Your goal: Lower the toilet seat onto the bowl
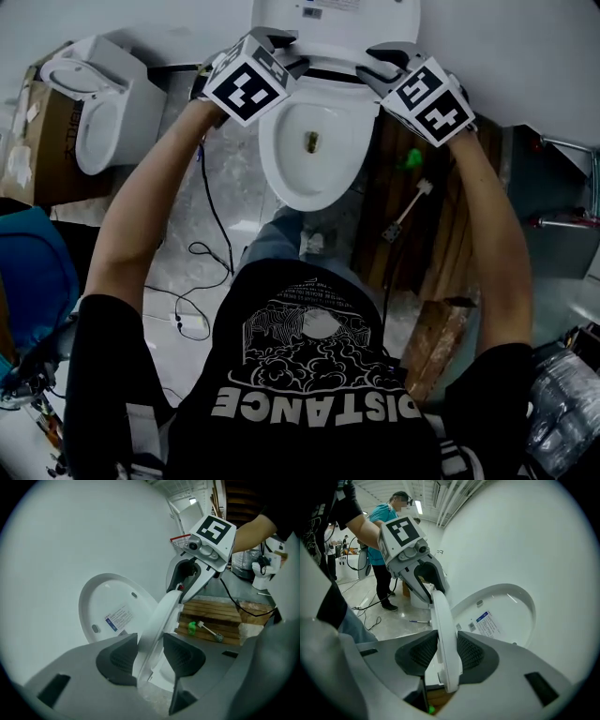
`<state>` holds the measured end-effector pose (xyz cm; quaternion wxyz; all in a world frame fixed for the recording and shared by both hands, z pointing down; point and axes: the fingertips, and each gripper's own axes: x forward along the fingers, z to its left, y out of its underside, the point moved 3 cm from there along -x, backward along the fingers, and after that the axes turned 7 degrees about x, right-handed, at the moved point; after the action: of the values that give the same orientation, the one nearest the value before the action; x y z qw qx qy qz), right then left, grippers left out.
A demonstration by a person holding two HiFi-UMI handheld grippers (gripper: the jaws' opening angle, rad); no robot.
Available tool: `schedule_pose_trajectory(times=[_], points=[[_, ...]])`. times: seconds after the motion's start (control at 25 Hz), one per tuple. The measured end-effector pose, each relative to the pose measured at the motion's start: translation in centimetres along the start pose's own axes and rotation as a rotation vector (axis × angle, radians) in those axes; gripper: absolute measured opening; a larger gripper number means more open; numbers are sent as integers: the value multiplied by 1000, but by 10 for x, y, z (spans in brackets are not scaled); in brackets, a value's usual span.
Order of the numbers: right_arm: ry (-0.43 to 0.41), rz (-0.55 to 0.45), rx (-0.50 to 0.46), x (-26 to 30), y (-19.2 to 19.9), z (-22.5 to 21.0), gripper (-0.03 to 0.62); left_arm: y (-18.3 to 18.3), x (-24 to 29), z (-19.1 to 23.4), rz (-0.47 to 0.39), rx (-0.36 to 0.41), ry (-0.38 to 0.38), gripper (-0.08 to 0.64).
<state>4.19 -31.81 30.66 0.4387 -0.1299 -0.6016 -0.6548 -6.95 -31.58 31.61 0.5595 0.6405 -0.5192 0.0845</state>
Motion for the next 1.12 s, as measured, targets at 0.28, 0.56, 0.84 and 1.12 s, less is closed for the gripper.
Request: schedule_pose_trajectory(times=[0.28,0.56,0.84,1.12], points=[[-22,3,-51,-2,10,37,137,17,-11,-32,42,18,-6,179],[-43,3,-94,-3,23,62,137,28,-14,-58,88,33,1,179],[-63,22,-146,-2,39,92,140,42,-16,-87,134,64,9,179],[-52,42,-171,-1,47,114,144,56,-18,-107,135,100,35,179]])
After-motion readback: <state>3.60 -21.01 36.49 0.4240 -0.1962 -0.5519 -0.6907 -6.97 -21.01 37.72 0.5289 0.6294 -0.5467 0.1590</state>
